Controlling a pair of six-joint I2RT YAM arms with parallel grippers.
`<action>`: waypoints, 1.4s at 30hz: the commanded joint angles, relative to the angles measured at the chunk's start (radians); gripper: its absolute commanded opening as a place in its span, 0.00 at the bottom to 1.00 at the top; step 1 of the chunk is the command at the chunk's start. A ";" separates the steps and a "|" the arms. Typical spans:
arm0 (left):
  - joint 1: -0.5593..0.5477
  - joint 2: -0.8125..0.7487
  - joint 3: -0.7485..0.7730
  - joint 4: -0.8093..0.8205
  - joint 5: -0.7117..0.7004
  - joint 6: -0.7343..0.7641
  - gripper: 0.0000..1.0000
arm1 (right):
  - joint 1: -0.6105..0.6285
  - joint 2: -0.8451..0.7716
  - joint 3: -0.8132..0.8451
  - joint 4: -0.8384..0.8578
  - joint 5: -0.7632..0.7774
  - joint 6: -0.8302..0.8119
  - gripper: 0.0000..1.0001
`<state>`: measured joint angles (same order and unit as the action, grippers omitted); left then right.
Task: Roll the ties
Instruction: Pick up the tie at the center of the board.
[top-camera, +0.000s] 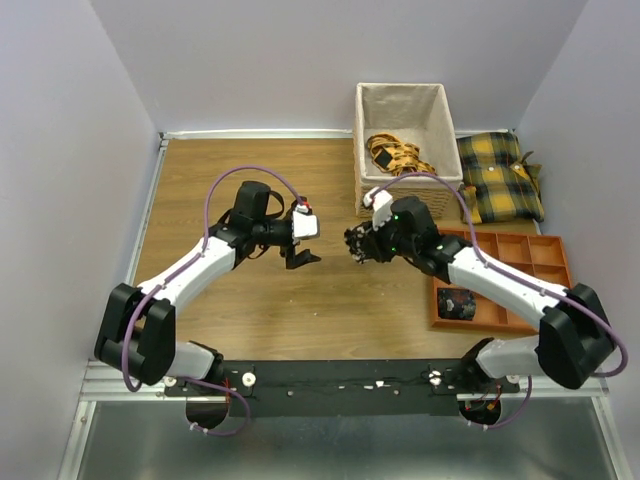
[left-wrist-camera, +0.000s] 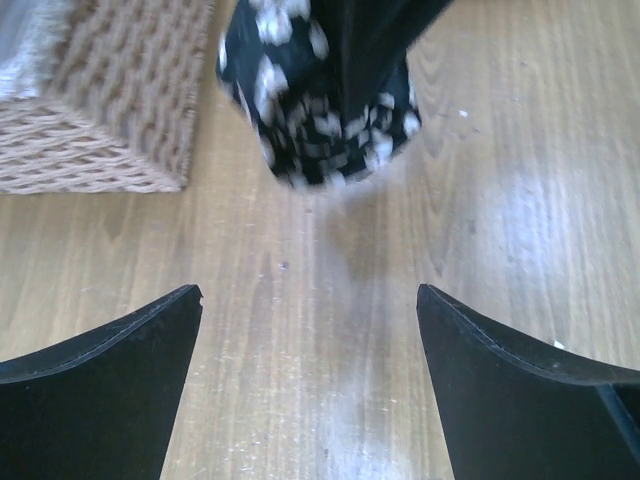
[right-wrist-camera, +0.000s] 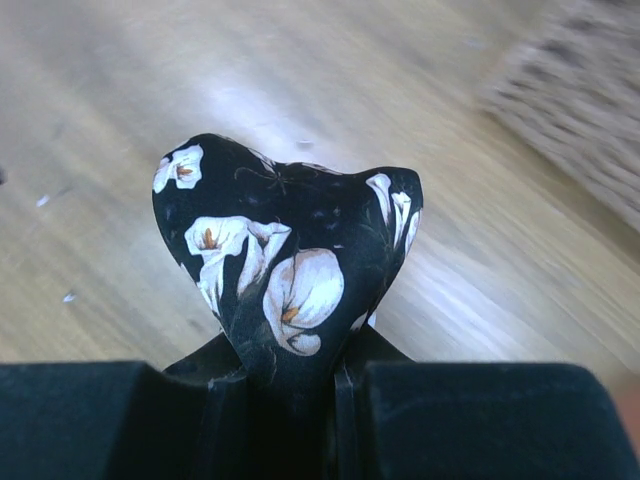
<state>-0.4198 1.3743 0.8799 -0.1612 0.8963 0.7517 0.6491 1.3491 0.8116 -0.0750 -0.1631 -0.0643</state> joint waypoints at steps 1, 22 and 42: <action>0.004 -0.066 -0.051 0.156 -0.094 -0.143 0.99 | -0.066 -0.094 0.106 -0.330 0.298 0.161 0.01; -0.016 -0.182 -0.088 0.701 0.084 -0.962 0.99 | -0.149 -0.495 -0.164 0.494 -0.597 0.154 0.01; -0.050 -0.393 -0.118 0.676 -0.077 -1.112 0.97 | -0.057 -0.214 -0.054 0.988 -0.851 0.351 0.01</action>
<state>-0.4599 0.9627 0.7368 0.5133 0.8146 -0.3447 0.5613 1.1530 0.7563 0.8787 -1.0046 0.2993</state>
